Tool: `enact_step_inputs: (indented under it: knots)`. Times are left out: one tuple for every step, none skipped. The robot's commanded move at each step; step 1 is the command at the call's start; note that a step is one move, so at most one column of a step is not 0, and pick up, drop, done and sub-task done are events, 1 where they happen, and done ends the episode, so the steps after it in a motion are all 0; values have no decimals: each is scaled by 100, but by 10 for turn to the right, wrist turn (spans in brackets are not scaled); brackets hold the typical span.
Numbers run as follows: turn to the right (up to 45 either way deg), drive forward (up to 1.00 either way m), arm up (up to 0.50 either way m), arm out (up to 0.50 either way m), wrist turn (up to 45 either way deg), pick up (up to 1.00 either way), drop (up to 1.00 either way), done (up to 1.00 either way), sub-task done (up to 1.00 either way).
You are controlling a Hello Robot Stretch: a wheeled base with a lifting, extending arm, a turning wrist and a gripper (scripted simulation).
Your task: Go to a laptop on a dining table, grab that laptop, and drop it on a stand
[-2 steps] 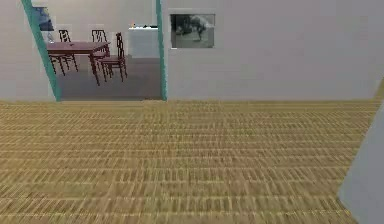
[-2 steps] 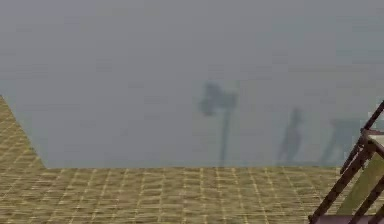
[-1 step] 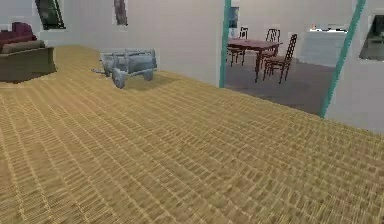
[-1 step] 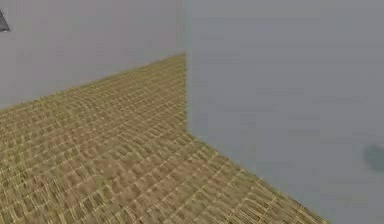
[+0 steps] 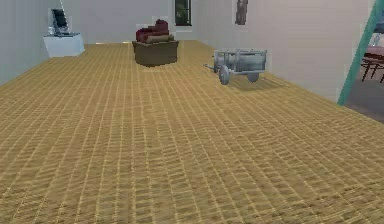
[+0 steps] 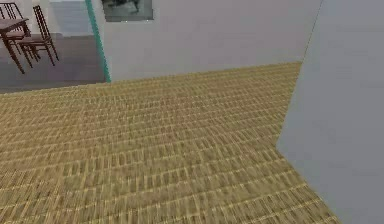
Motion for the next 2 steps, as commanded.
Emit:
enact_step_inputs:
  knots:
    - [0, 10, 0, 0, 0, 0, 0, 0, 0]
    - [-450, 0, 0, 0, 0, 0, 0, 0, 0]
